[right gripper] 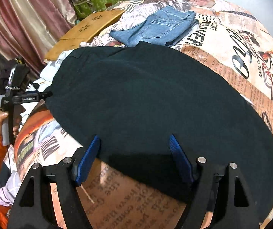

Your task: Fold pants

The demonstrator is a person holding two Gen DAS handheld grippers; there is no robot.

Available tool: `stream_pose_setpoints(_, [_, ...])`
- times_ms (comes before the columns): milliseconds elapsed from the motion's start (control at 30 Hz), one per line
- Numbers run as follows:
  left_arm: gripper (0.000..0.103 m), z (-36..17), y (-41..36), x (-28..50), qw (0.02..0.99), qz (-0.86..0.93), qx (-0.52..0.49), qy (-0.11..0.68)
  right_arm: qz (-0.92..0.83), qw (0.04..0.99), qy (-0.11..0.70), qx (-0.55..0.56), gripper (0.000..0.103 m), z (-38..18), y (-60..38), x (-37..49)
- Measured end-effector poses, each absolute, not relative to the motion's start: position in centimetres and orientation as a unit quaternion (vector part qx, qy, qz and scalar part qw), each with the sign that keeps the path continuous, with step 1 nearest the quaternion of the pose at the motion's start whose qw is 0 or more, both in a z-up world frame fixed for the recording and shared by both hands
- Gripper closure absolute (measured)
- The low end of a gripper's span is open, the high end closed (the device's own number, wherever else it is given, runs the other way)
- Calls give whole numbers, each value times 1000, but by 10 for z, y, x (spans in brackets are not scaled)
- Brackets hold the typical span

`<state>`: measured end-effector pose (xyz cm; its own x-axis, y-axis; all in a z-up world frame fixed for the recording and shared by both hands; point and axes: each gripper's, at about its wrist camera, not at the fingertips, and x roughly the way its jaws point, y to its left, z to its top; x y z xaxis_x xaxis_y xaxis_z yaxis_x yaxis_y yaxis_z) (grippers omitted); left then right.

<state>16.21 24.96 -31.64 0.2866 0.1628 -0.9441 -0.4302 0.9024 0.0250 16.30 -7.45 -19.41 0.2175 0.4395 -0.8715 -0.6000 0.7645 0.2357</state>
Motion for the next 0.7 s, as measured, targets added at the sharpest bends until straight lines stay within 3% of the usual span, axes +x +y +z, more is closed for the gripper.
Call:
stream_pose_setpoints(467, [0,-231,165,246,844,93,-79,522,216,848,482,49,32,-155,-185,155])
stream_pose_setpoints(700, [0,-239,95,327,839,14,-95,536,130,871,467,75,31,-150,-258,146])
